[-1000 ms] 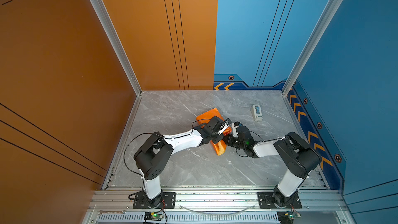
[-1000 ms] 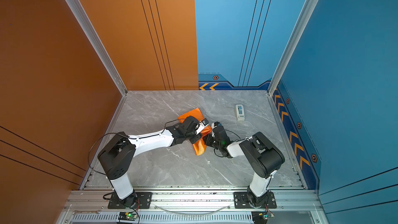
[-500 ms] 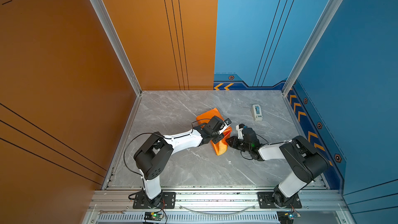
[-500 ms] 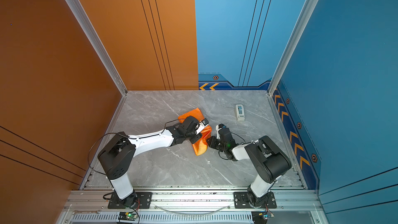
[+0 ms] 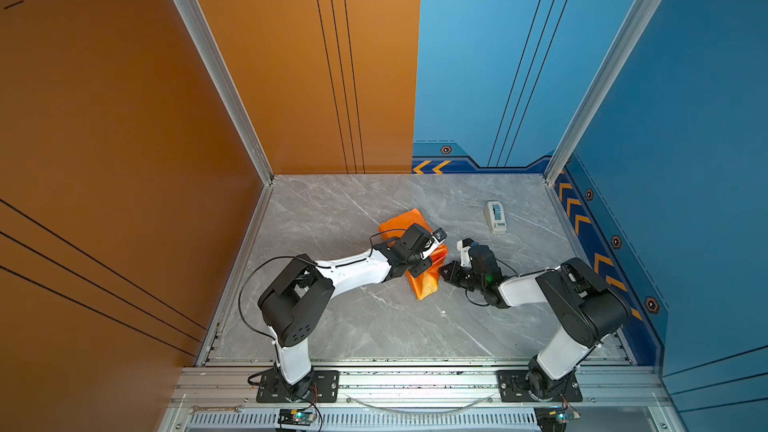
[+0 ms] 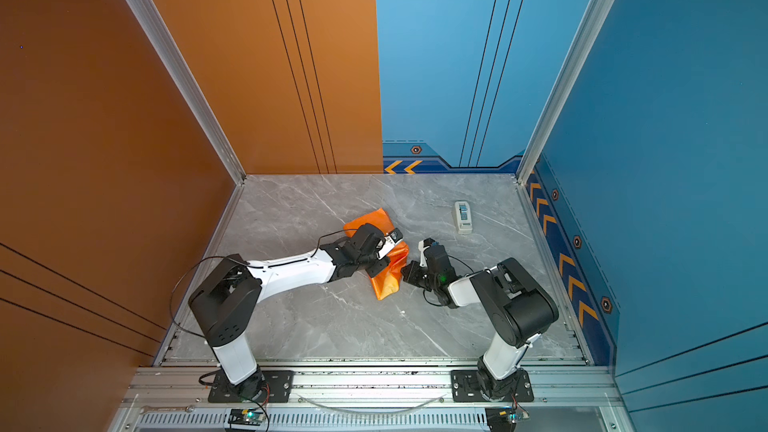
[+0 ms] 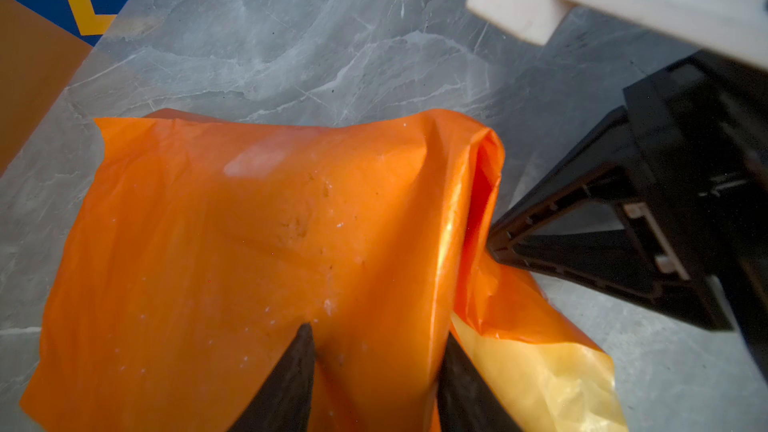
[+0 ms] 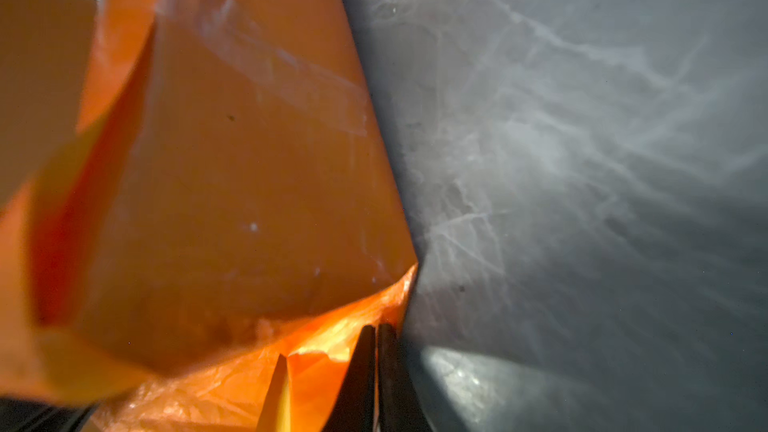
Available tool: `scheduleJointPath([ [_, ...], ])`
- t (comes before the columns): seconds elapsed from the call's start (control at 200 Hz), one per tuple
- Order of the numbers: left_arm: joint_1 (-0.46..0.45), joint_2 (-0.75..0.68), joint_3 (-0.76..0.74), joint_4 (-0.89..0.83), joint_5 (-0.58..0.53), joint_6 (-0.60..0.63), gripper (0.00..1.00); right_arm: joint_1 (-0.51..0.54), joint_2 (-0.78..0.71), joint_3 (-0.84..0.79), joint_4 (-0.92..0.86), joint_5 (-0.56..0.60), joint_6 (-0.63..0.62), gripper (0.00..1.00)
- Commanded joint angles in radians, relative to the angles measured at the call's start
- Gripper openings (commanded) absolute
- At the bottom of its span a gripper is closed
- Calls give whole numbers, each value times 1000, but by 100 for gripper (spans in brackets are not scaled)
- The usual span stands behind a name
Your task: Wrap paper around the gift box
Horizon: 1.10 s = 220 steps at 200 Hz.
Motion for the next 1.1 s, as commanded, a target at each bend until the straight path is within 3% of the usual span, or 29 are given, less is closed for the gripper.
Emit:
scheduleJointPath([
  [0.0, 4, 6, -29, -57, 40, -18, 46, 28, 34, -3, -75, 9, -31, 8],
  [0.481, 6, 9, -24, -59, 42, -19, 46, 61, -196, 3, -278, 82, -139, 15],
  [0.861, 4, 4, -31, -56, 45, -22, 46, 65, -83, 30, -171, 55, -115, 8],
  [1.096, 5, 1, -33, -58, 42, -21, 46, 80, -105, 22, -167, 53, -120, 8],
])
